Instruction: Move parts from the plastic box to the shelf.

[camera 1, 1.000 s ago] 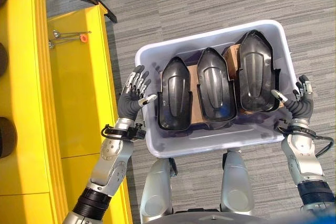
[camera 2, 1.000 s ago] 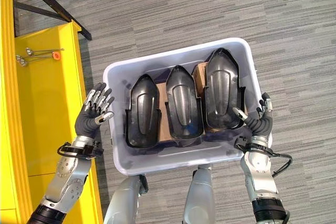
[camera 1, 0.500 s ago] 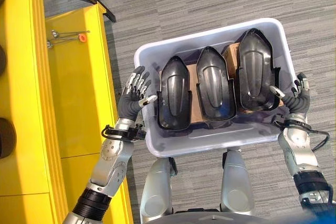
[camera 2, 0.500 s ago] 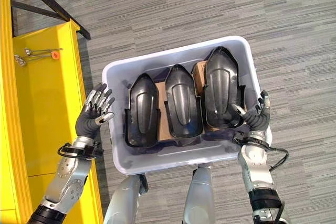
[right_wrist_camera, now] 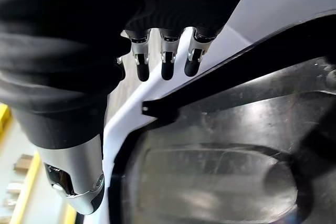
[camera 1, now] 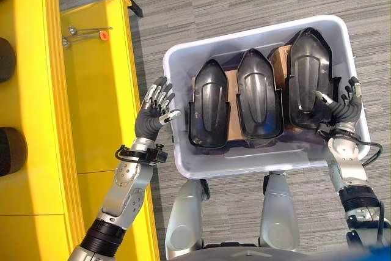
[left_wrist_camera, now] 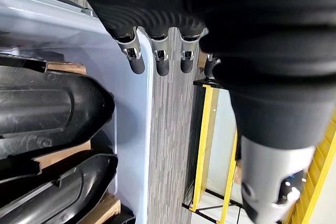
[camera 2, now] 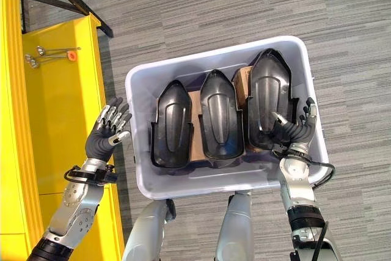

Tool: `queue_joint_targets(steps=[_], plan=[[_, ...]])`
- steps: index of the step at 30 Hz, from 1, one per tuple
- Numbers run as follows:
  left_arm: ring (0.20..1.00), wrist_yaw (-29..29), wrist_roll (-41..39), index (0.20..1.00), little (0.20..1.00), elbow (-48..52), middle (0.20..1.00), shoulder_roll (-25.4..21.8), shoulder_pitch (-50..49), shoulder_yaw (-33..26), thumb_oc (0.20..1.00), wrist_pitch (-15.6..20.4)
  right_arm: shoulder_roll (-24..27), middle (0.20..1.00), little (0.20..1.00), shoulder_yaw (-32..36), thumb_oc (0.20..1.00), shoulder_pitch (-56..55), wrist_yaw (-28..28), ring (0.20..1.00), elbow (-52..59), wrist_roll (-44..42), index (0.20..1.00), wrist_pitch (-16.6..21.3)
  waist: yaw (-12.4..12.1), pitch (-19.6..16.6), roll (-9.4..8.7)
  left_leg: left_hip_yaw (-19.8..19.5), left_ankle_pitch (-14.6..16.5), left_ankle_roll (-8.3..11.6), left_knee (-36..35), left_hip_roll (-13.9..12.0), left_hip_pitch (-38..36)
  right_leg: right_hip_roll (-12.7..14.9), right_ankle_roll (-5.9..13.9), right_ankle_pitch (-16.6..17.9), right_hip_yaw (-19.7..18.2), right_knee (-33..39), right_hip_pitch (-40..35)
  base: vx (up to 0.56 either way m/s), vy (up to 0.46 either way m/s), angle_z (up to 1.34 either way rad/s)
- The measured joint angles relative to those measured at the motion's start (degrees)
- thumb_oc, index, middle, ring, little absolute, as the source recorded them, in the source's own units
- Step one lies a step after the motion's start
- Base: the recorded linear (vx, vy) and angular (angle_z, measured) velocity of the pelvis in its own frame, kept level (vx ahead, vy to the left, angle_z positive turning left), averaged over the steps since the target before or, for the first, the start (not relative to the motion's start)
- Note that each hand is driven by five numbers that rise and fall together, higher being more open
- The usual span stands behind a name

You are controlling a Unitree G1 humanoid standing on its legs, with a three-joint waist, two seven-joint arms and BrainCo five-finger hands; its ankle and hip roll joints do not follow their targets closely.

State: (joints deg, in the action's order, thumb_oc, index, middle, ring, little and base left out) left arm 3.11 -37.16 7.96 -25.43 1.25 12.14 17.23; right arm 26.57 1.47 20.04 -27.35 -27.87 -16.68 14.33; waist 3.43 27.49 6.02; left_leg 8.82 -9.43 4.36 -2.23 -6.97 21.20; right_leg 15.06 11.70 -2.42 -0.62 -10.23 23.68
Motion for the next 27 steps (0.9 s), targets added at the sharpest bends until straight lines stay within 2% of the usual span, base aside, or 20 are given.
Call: queue_joint_targets(steps=[5,19,21,27], plan=[[1.0,1.04,-0.45,1.0,1.0,0.0,1.0,-0.05,0.12,0.09,1.0,0.03,3.39,1.0,1.0,-0.13,1.0,2.87,0.05,1.0,-5.88,-1.22,1.0,-0.36,-1.0,0.33,0.67,-0.11,-0.15,-0.19,0.59,0.06,1.87,0.07,-0.02,-0.06,-0.17,-1.16,2.09,0.0,-0.001,0.01],[1.0,1.03,-0.55,1.0,1.0,0.05,1.0,-0.4,0.15,0.57,1.0,0.05,4.7,1.0,1.0,-2.45,1.0,11.15,0.88,1.0,-19.27,-5.51,1.0,-0.85,-1.49,0.8,1.6,-0.62,-0.7,-0.53,1.33,0.25,3.55,0.18,-0.02,-0.18,-0.33,-2.86,3.94,-0.01,-0.001,0.02],[1.0,1.03,-0.57,1.0,1.0,0.05,1.0,-1.13,0.16,1.2,1.0,0.05,5.75,1.0,1.0,-4.64,1.0,13.27,2.0,1.0,-23.32,-5.94,1.0,-0.83,-1.56,0.8,1.6,-0.81,-0.77,-0.56,1.4,0.31,3.57,0.21,-0.02,-0.18,-0.32,-3.05,3.93,0.0,-0.001,0.02],[1.0,1.0,-0.62,1.0,1.0,0.17,1.0,-2.55,0.43,1.75,1.0,0.06,6.7,1.0,1.0,-5.46,1.0,19.3,3.97,1.0,-33.2,-8.27,1.0,-1.62,-2.88,0.81,1.64,-1.27,-1.17,-0.53,1.6,0.38,3.64,0.26,0.02,-0.36,-0.31,-4.25,4.3,-0.01,-0.001,0.02]])
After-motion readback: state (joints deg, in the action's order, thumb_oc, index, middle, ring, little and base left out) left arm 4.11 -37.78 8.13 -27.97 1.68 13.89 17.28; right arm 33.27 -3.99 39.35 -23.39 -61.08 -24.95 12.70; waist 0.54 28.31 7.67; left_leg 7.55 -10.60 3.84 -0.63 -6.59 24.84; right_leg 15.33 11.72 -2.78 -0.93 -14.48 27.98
